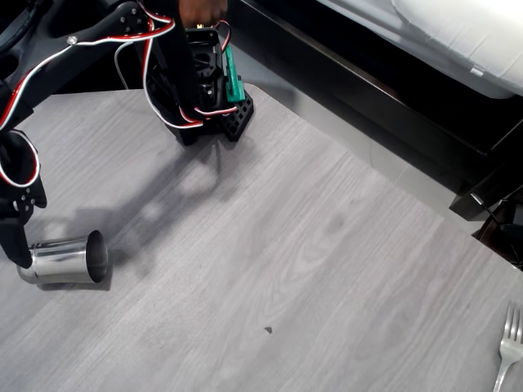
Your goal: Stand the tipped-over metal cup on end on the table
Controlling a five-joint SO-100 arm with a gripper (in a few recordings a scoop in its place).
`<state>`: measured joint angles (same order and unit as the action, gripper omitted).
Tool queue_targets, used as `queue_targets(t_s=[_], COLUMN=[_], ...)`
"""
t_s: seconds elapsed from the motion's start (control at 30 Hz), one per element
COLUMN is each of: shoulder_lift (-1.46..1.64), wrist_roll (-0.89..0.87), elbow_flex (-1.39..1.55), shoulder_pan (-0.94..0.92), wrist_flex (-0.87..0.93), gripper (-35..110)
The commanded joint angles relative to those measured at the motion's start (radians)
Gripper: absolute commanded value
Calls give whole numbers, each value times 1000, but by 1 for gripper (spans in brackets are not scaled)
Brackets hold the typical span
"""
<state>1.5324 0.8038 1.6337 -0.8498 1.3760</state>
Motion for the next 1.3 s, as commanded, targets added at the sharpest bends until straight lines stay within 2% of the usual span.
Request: queue_targets(t_s=[0.0, 0.2, 1.03, 1.17, 1.27], shoulder_lift=[-61, -244, -422, -459, -472], wrist_roll=[-31, -84, -101, -92, -84], elbow_flex=[-109, -270, -362, -402, -411], shoulder_pan=[11, 12, 57, 58, 66], wrist_flex=[-3, 38, 21, 32, 35], gripper=[33, 33, 33, 29, 20])
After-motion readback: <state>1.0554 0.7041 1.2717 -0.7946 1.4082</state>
